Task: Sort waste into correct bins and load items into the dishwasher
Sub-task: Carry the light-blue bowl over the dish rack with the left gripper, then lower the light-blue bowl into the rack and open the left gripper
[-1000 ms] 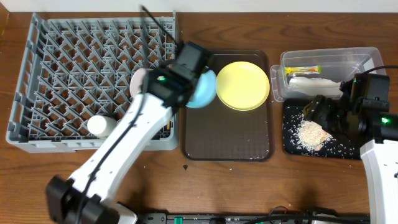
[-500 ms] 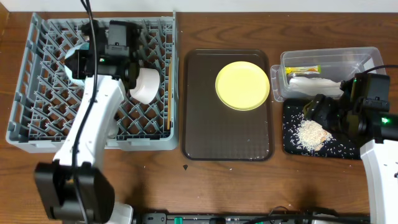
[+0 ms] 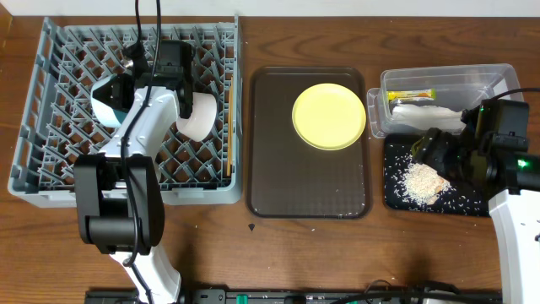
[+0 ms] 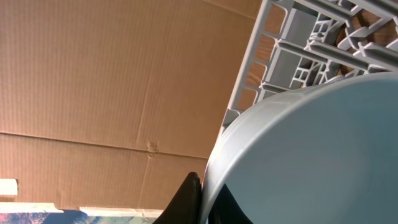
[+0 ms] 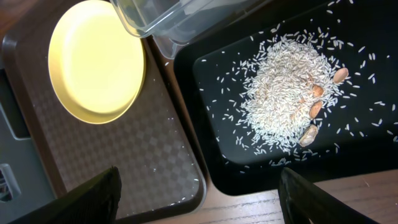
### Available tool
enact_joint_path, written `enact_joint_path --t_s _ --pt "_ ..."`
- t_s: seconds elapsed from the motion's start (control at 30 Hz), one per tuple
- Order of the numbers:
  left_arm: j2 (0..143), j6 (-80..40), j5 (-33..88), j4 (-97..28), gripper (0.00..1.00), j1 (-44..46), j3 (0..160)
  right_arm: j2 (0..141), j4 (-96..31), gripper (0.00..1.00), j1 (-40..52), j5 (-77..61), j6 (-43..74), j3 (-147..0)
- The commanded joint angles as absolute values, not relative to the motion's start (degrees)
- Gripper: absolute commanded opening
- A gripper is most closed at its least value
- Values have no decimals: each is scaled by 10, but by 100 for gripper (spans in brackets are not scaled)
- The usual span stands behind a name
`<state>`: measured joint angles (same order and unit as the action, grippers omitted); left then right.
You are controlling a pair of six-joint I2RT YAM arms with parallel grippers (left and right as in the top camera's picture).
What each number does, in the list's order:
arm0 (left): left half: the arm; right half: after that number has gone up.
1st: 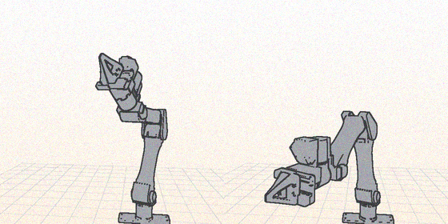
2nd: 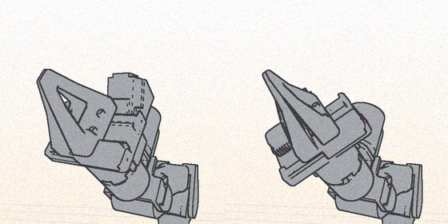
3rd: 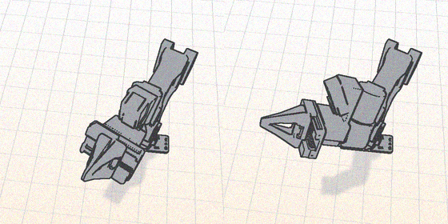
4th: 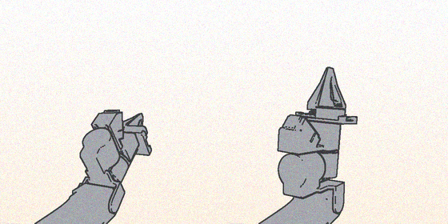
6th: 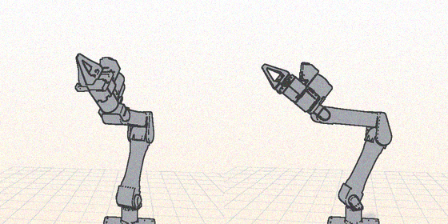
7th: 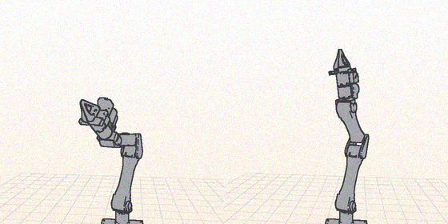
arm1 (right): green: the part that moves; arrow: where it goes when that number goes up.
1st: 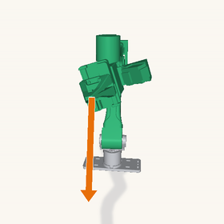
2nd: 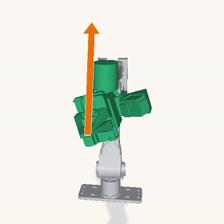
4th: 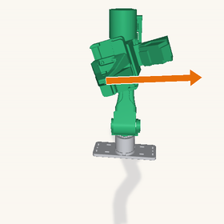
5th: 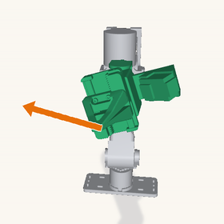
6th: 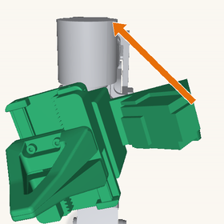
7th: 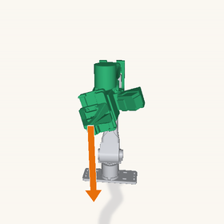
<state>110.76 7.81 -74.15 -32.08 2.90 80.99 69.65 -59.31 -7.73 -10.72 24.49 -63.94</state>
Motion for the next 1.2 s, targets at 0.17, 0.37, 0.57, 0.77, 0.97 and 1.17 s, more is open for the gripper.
enact_joint_path --t_s 0.17,0.37,0.57,0.77,0.97,1.17 --pt "1112 77 -734 -320 8 57 807 697 -593 79 -82 -105 235 -636" --pt "1112 77 -729 -324 8 60 807 696 -593 79 -82 -105 235 -636" --pt "1112 79 -745 -326 8 51 807 697 -595 79 -82 -106 235 -636" --pt "1112 81 -744 -327 8 28 807 696 -594 79 -82 -106 235 -636" --pt "1112 81 -744 -327 8 50 807 696 -593 78 -82 -105 235 -636" --pt "1112 80 -741 -331 8 57 798 696 -592 78 -82 -105 235 -636"
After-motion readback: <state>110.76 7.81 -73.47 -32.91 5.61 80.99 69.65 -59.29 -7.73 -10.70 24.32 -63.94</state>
